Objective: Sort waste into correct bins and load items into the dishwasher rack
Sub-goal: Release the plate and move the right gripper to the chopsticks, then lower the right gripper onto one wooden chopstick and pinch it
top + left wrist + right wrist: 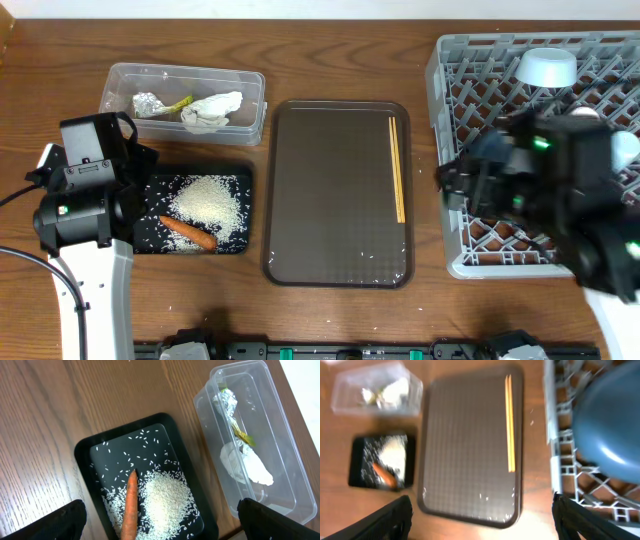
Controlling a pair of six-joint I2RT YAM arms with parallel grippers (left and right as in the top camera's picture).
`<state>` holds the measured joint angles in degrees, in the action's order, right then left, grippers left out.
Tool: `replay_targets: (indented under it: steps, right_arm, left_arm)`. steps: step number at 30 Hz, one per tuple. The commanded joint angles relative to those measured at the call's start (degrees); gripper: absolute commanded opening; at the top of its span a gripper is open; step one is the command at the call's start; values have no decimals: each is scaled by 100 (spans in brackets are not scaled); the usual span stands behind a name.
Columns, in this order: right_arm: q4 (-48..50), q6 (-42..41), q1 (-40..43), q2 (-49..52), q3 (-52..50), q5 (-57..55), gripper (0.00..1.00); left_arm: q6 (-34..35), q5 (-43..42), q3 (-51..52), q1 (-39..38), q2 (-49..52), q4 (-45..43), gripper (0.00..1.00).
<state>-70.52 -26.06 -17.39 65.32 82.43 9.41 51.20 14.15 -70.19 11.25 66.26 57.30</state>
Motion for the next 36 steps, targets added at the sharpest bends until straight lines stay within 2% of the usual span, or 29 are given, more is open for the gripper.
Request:
replay_targets:
  steps: [1, 4, 6, 9, 12, 24, 36]
  right_arm:
    - [57, 44, -481, 597, -282, -688, 83]
    - [378, 42, -828, 1329, -313, -857, 70]
    - [660, 13, -955, 1711, -313, -859, 67]
    - [1209, -48, -1064, 2424, -310, -922, 66]
    - [1639, -225, -1038, 3034, -310, -938, 59]
    - [2756, -385, -1040, 4850, -310, -975, 58]
    - [2806, -361, -1043, 5200, -306, -1368, 58]
  left_arm:
    - [-9, 138, -11, 26, -2, 33, 99]
    - [-11, 138, -11, 26, -2, 33, 99]
    - [-11, 138, -11, 26, -2, 33, 99]
    - [-11, 138, -11, 26, -2, 33, 99]
    - [-9, 140, -11, 26, -2, 33, 99]
    - [-11, 138, -11, 26, -2, 33, 99]
    - [-9, 138, -11, 26, -2, 33, 99]
